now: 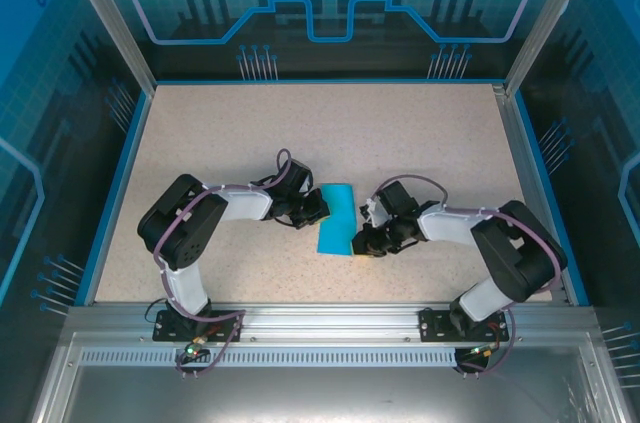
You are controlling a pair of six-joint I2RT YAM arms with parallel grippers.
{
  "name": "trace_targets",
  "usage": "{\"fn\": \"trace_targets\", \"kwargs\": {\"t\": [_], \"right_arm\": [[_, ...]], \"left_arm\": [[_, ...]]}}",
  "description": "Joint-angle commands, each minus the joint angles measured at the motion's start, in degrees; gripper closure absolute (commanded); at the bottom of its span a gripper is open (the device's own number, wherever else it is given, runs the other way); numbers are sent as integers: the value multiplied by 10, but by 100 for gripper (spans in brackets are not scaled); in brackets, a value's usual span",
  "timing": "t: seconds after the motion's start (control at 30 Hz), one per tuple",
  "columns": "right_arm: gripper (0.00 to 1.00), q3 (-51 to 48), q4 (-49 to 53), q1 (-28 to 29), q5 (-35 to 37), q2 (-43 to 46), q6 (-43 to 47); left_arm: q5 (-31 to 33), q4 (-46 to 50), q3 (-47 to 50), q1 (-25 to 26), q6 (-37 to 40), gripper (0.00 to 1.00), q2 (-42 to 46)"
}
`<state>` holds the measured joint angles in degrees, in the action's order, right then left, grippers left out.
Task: Fold a paper plane with a square sheet of paper (pick it up from the middle)
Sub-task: Fold the square sheet of paper in half at the center of the table.
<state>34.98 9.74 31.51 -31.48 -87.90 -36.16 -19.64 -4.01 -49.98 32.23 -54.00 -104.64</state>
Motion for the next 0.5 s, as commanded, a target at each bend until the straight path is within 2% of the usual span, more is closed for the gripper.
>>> {"fn": "trace_targets", "kwargs": {"t": [0.0, 0.3, 0.47], "right_arm": [[85, 40, 4, -23, -8, 33, -3], [86, 125, -45, -64, -43, -85, 3], [86, 130, -41, -74, -24, -120, 21]], "left_arm": [[1, 39, 17, 7, 11, 100, -20], [-3, 47, 9, 7, 16, 100, -20], [-3, 48, 9, 7, 16, 100, -22]]}}
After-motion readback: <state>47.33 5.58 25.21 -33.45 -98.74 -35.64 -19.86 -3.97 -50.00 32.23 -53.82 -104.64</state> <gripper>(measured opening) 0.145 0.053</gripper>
